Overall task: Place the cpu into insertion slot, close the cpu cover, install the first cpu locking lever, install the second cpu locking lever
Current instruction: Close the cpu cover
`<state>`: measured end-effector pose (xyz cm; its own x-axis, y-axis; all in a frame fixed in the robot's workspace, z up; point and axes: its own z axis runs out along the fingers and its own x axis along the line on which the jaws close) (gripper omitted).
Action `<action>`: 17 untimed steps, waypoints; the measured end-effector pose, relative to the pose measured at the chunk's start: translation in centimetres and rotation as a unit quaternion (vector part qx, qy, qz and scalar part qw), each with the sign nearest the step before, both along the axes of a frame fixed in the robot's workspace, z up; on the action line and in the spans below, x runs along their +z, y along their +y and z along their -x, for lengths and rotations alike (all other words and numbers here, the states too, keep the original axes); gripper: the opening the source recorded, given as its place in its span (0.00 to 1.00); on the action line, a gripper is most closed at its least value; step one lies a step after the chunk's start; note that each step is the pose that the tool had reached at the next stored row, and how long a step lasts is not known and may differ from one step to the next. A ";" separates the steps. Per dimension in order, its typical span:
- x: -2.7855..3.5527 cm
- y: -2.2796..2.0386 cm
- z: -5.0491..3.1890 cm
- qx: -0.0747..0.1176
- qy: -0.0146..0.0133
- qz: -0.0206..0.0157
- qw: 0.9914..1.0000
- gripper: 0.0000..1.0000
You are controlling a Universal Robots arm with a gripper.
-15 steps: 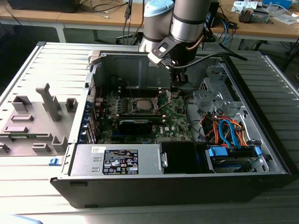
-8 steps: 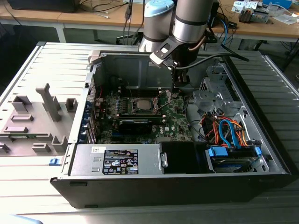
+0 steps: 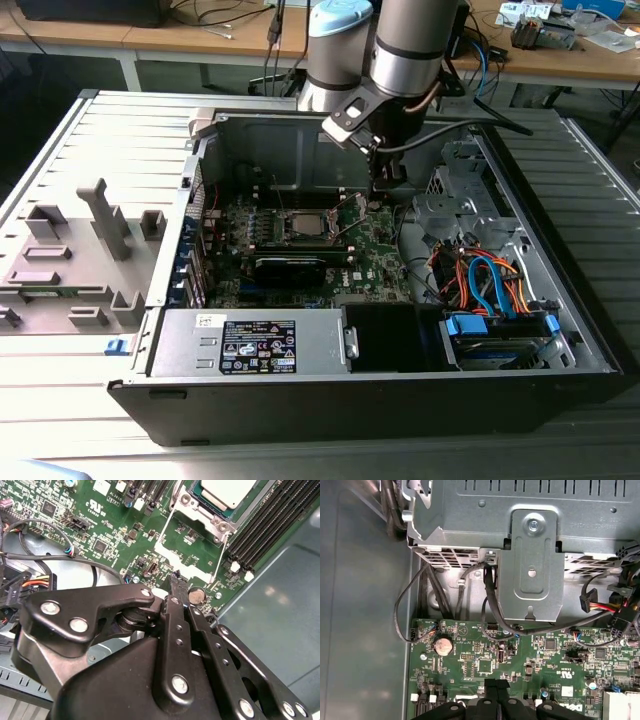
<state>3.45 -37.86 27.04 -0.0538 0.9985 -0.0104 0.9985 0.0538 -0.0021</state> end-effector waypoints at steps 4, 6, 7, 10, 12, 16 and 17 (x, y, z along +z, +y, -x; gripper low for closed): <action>-0.15 0.00 -0.07 0.000 0.000 0.000 1.000 0.11; -0.22 0.00 -0.10 0.000 0.000 0.000 1.000 0.11; -0.24 0.00 -0.11 0.000 0.000 0.000 1.000 0.11; -0.33 0.00 -0.15 0.000 0.000 0.000 1.000 0.11; -0.42 0.00 -0.20 0.000 0.000 0.000 1.000 0.11; -0.53 0.00 -0.28 0.000 0.000 0.000 1.000 0.11; -0.56 0.00 -0.29 0.000 0.000 0.000 1.000 0.11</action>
<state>3.75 -37.86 26.48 -0.0539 0.9985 -0.0104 0.9985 0.0539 -0.0021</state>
